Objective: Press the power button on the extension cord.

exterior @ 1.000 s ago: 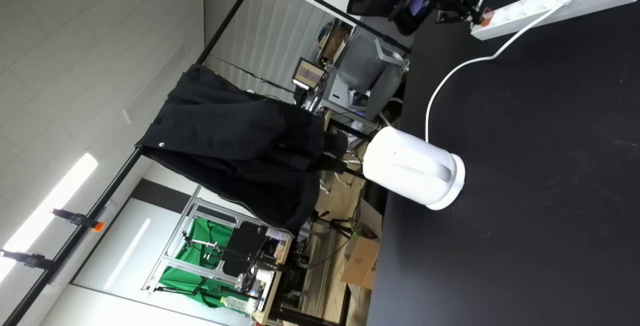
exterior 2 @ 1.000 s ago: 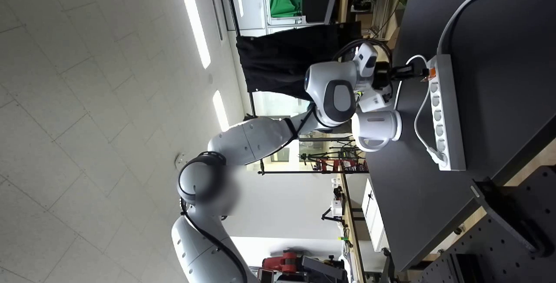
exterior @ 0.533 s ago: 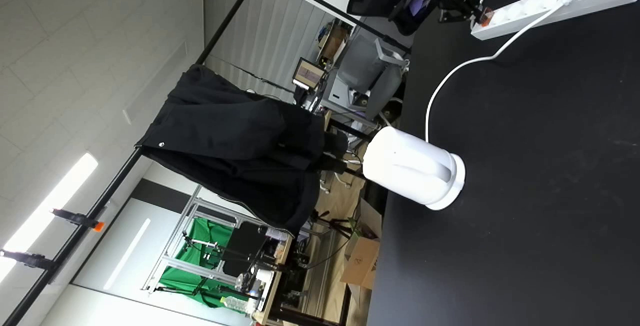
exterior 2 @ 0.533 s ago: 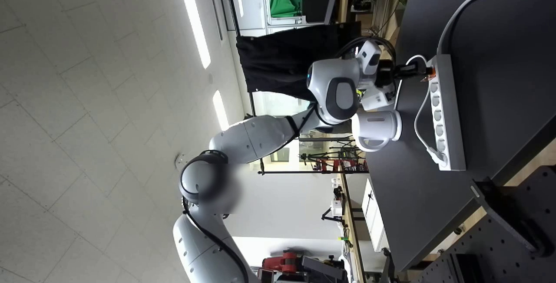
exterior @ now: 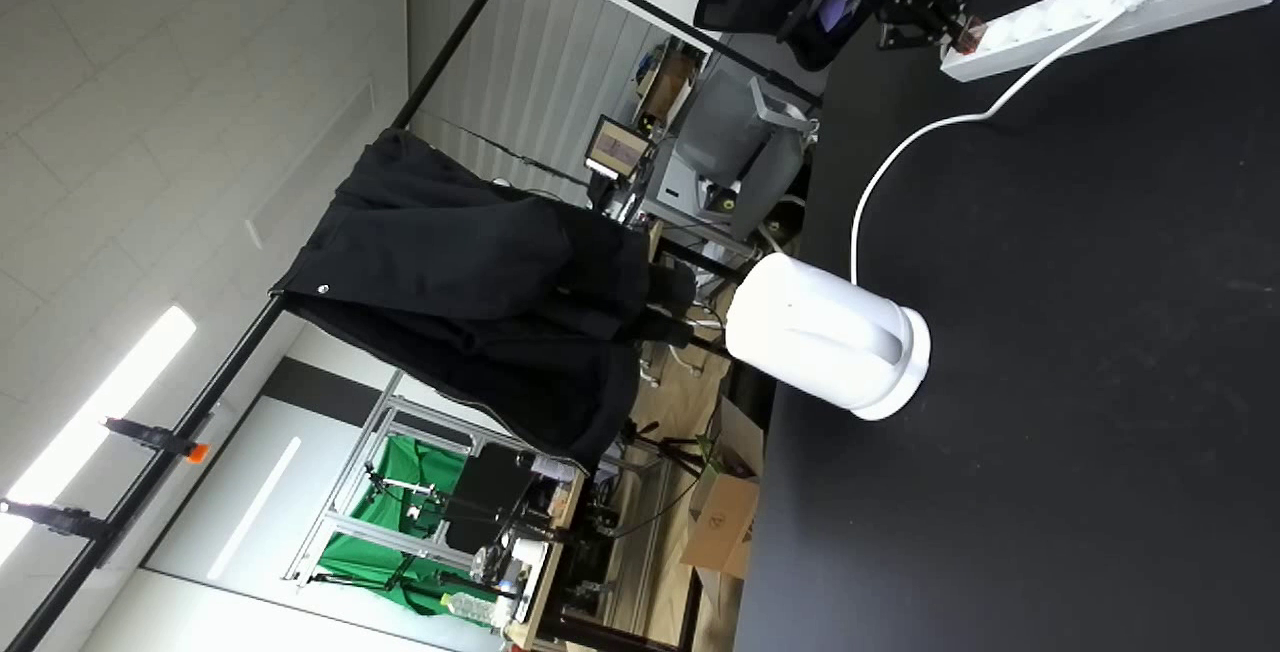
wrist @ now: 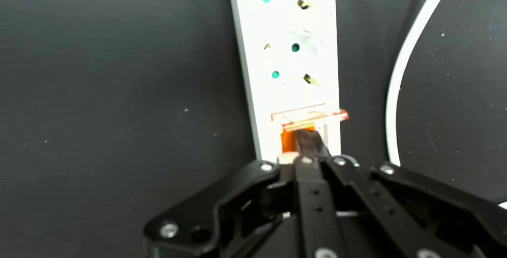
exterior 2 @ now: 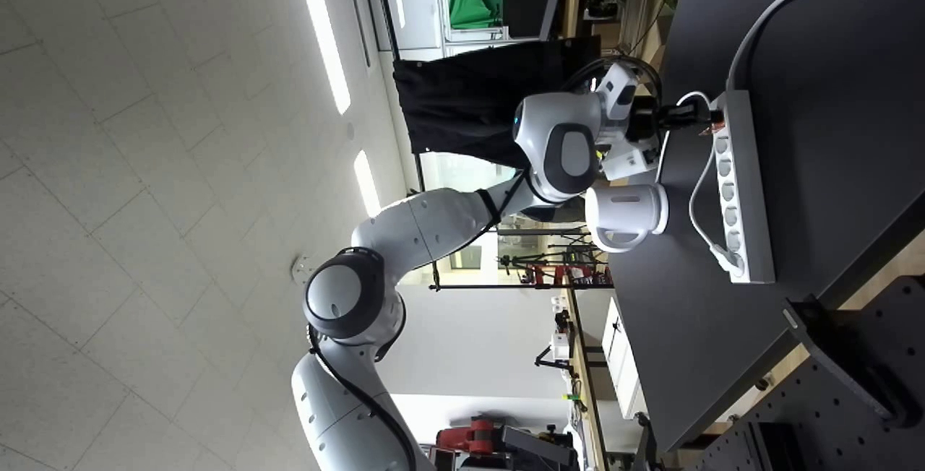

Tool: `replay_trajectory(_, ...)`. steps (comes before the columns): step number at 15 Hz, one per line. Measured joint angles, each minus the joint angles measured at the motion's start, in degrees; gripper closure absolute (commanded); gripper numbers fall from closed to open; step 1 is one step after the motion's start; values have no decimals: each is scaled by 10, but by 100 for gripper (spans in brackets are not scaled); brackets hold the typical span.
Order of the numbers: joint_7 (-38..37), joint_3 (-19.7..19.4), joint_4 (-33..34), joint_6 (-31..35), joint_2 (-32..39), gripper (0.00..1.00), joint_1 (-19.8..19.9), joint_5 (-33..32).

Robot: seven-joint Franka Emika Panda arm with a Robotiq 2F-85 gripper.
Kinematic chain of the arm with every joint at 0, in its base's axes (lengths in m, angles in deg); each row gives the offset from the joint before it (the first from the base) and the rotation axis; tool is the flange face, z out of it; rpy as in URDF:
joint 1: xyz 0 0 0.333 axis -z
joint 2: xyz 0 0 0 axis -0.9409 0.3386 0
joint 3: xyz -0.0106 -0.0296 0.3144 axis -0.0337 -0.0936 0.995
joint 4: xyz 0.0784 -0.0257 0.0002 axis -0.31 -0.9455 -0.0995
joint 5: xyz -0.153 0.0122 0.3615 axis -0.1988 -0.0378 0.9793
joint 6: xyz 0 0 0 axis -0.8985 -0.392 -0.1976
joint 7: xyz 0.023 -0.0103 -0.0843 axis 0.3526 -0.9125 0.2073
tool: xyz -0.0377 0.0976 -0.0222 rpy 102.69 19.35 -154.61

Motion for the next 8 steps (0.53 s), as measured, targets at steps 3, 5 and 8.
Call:
replay_trajectory(3, 0, -6, 9, -18, 2, 100, -4, -2)
replay_trajectory(5, 0, -17, 15, -25, 4, 100, -16, -4)
replay_trajectory(8, -5, -47, 15, -26, 4, 100, -52, -19)
